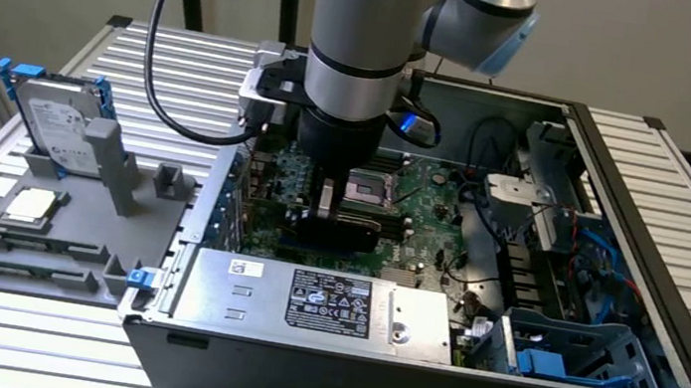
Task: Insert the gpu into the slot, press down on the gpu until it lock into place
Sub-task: 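Insert the gpu into the slot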
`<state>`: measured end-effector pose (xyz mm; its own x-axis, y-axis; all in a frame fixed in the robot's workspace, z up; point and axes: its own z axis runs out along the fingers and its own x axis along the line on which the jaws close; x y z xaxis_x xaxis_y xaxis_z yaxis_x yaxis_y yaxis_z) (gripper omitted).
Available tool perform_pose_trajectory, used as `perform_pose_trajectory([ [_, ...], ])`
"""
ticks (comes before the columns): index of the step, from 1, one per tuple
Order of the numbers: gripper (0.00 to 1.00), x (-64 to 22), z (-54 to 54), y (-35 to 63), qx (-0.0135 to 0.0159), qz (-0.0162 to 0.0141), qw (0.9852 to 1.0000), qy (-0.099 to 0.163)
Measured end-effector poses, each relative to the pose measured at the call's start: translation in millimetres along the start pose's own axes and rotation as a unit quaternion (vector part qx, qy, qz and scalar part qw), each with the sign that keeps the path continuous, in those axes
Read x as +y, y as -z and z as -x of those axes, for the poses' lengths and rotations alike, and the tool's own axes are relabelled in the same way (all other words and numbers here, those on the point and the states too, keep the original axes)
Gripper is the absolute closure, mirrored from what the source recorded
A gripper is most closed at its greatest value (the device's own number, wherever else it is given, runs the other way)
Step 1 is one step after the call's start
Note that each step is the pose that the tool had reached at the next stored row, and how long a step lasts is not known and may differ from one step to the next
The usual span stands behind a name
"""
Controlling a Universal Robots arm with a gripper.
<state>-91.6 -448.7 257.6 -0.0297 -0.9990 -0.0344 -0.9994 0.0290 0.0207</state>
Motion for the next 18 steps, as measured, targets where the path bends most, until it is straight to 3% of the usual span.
perform_pose_trajectory([
  [18,0.74,0.0,0.5,0.0,0.0003,0.0,1.0,0.0],
])
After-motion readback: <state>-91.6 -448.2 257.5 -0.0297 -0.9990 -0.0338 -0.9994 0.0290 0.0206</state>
